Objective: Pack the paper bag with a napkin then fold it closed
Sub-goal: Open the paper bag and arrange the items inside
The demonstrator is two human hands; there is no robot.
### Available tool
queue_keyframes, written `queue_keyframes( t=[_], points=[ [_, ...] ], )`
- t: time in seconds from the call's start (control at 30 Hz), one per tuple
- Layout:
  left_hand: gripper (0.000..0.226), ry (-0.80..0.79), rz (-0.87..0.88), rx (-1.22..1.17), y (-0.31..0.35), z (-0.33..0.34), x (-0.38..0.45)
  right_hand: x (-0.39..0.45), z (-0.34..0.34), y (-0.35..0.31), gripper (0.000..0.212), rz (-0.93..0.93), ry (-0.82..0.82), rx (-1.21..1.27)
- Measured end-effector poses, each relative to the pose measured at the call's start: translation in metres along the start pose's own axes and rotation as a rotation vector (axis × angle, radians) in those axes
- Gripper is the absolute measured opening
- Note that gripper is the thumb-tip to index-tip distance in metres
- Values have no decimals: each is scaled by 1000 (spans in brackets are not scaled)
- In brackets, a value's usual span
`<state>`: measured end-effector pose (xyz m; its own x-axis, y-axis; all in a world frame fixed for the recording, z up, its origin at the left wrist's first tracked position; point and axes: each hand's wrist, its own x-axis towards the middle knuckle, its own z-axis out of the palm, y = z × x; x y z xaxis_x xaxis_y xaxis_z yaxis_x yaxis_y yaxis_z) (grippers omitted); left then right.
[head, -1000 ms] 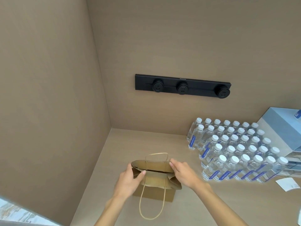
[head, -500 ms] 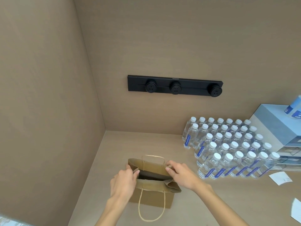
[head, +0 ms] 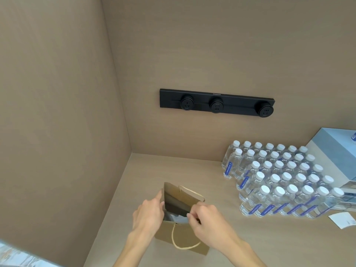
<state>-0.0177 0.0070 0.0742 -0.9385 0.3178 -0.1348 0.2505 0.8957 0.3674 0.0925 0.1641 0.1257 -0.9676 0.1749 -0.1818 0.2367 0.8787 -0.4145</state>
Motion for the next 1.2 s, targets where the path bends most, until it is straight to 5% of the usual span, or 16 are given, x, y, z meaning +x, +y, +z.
queue_keyframes(
  t=[0.37,0.73,1.03,1.2],
  points=[
    [69,-131,-39,115,11,-2,-11,68,30,-1,44,245,-581,-216],
    [63,-301,-167,221,28,-7,-12,69,52,14,65,457,-534,-248],
    [63,-146,-114,131,42,9,-11,66,57,29,95,368,-631,-260],
    [76,-204,-131,37,31,13,-11,61,49,49,113,338,-696,-274]
  ],
)
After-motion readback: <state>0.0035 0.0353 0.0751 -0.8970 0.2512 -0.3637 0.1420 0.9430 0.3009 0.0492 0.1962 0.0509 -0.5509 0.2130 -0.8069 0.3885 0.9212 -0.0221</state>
